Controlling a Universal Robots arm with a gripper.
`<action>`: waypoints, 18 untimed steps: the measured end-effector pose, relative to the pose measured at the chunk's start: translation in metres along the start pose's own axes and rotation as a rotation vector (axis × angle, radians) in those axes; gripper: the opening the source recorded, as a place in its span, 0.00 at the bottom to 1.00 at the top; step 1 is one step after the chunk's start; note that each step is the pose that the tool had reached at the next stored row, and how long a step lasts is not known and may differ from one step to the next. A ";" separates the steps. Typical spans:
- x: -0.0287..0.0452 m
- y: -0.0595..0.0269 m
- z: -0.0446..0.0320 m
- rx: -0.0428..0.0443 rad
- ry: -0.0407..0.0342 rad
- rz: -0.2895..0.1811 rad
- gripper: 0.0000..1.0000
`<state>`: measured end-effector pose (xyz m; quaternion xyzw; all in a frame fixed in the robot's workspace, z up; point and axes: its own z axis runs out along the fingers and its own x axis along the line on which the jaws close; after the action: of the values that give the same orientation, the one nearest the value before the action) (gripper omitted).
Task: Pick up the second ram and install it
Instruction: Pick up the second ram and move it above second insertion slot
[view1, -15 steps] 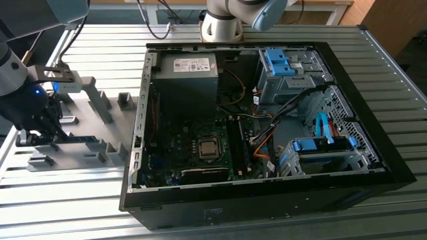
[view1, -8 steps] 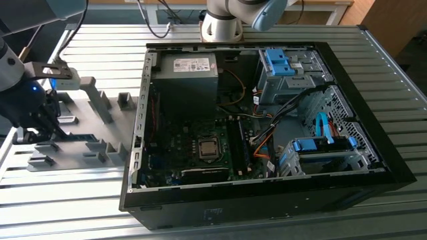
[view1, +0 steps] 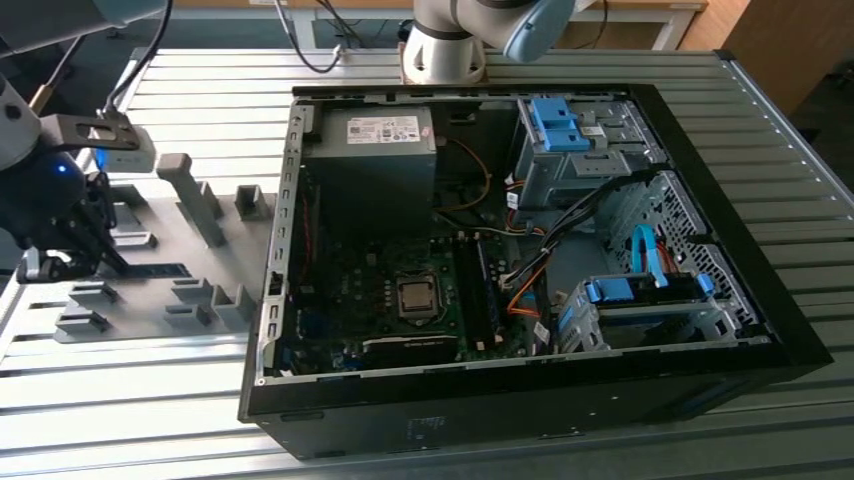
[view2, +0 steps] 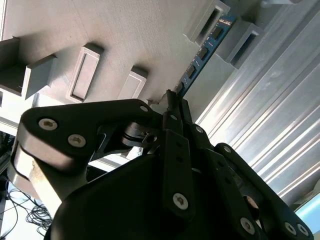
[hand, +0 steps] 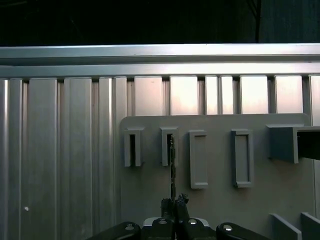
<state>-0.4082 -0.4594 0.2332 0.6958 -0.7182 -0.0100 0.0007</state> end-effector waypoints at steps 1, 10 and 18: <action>0.0000 0.0000 -0.0012 0.0000 0.0001 0.000 0.14; -0.0001 0.0001 -0.0093 0.0000 0.0005 0.000 0.14; -0.0002 0.0002 -0.0165 0.0001 0.0005 0.000 0.14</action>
<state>-0.4082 -0.4594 0.2497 0.6958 -0.7182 -0.0098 0.0008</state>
